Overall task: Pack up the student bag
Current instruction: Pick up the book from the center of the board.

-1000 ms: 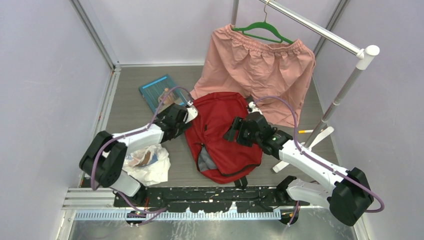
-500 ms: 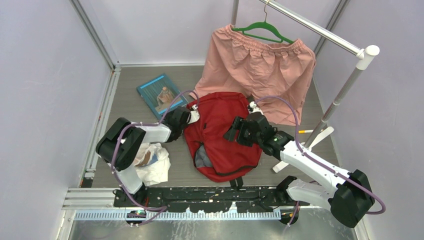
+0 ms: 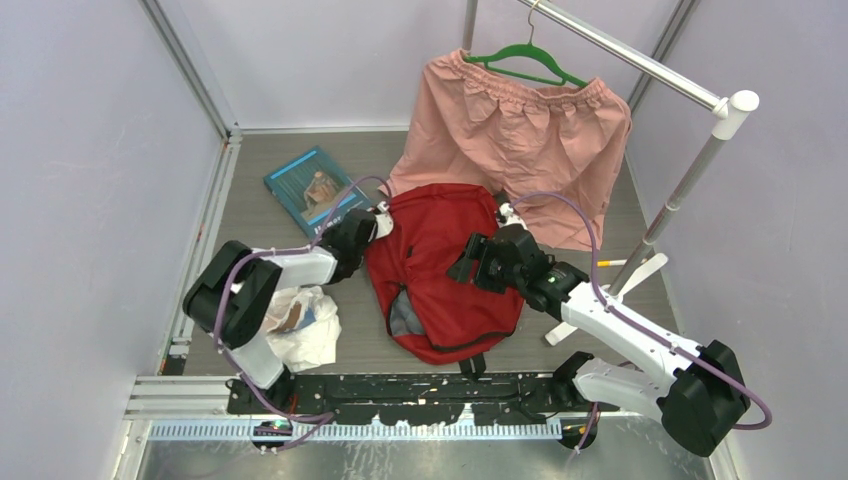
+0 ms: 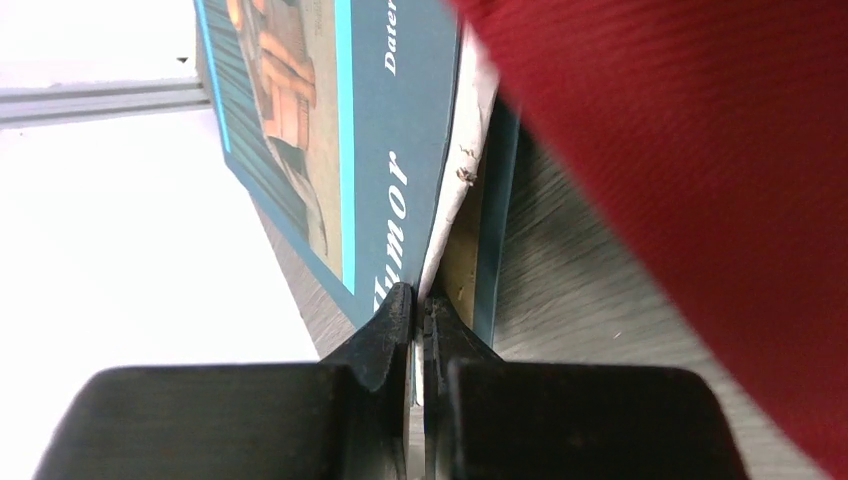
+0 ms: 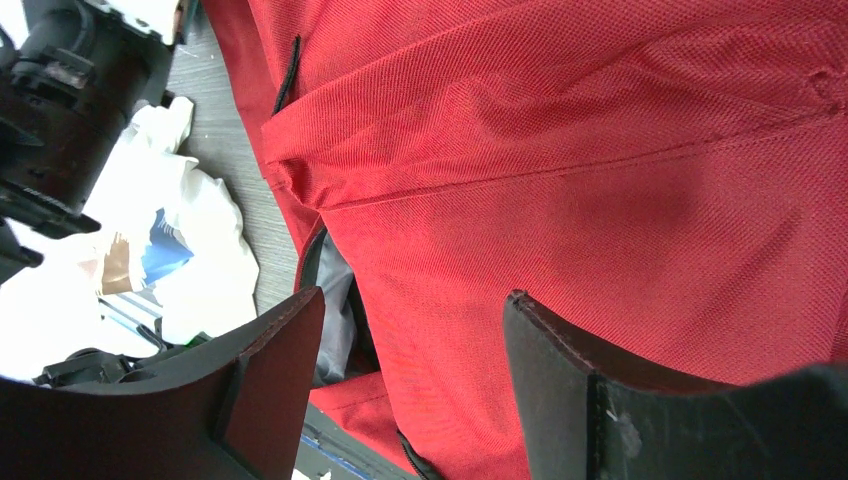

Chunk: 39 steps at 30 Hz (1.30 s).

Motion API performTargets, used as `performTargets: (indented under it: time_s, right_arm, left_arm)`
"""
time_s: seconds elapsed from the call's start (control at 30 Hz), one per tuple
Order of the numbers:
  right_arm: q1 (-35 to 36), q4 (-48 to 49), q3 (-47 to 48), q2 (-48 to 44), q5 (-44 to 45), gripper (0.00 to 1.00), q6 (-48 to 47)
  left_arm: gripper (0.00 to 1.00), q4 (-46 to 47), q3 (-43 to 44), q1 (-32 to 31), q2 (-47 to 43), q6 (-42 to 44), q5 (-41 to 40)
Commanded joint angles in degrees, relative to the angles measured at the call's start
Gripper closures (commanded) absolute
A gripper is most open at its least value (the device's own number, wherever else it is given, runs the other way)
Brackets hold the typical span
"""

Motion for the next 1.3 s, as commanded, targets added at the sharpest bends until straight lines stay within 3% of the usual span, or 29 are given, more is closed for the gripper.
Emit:
performTargets:
  time_s: [0.0,0.2,0.43,0.63,0.8,0.97,1.07,1.27]
  right_arm:
    - [0.2,0.9,2.0,-0.5,0.2,0.29,0.1]
    - [0.2,0.0,4.4,-1.2,0.0,0.26,0.5]
    - [0.2,2.0,10.0,-0.5,-2.9,0.04,2.5]
    - [0.2,7.9,16.0,5.5,-1.7,0.01,10.0]
    - [0.3,12.9,21.8,12.9,-3.1,0.0,15.1]
    - [3.8,8.9,31.1,19.9,-0.2,0.0,12.8]
    - [7.6,9.3,32.9,22.0,5.4,0.0,9.9]
    - [11.3,12.7,33.6,25.7,7.6,0.0,4.9]
  left_arm:
    - [1.0,-6.2,3.0,0.8,-8.4,-5.0,-3.0]
    - [1.0,-17.6,6.5,4.8,-24.3,-14.7,3.5]
    - [1.0,-26.5,6.6,4.9,-37.9,-23.1,15.6]
    - [1.0,-24.7,0.6,4.7,-47.3,-41.2,29.8]
    - [1.0,-22.9,-5.6,2.9,-53.0,-49.9,36.9]
    - [1.0,-22.8,-8.9,-1.9,-56.5,-54.4,36.0]
    - [1.0,-21.2,-10.5,-2.6,-58.0,-56.0,35.7]
    - [1.0,-21.4,-10.8,-2.7,-57.5,-56.6,36.1]
